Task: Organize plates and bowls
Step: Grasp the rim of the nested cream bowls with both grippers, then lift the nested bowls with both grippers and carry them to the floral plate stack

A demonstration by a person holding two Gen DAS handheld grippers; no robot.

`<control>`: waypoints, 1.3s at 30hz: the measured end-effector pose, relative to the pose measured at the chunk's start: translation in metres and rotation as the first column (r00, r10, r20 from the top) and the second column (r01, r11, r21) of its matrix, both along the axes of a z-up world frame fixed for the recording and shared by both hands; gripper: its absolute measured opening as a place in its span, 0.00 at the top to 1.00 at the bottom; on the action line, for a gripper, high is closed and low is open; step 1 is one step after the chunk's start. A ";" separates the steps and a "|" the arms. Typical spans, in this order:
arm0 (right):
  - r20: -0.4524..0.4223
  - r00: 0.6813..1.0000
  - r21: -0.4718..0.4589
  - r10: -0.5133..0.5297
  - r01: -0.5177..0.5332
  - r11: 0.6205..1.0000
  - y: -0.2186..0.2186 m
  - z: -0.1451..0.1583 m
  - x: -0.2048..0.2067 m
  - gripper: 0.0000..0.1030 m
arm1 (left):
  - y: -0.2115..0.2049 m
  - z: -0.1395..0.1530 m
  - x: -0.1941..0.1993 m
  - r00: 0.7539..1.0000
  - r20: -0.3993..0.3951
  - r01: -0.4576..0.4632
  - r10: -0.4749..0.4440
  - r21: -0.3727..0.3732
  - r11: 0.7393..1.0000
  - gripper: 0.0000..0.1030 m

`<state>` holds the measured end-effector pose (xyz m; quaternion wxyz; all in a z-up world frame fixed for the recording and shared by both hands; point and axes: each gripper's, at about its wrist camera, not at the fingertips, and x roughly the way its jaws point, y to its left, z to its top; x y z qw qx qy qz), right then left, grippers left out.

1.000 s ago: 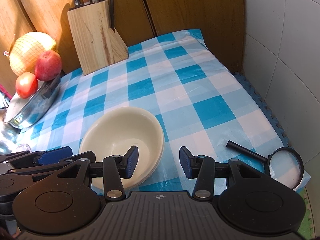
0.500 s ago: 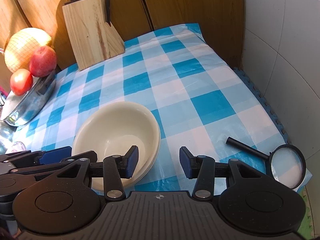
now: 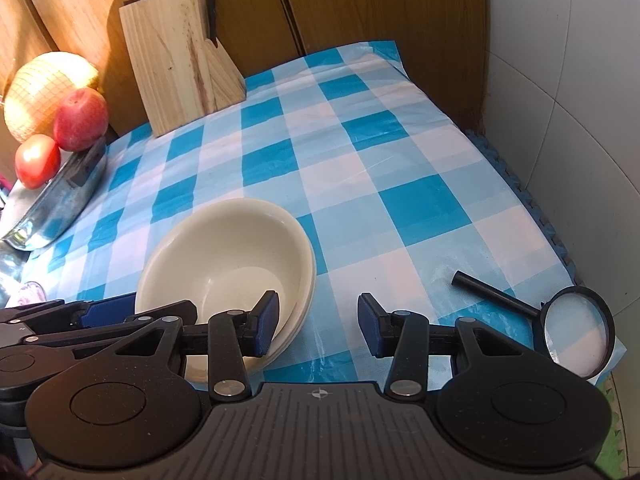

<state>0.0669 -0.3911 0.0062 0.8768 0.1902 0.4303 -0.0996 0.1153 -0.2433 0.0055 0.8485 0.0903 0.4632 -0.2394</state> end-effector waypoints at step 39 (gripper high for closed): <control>0.002 0.998 0.046 0.063 -0.063 0.997 0.005 -0.002 0.001 0.77 | -0.006 0.000 -0.003 1.000 -0.017 0.019 -0.019 -0.016 1.000 0.85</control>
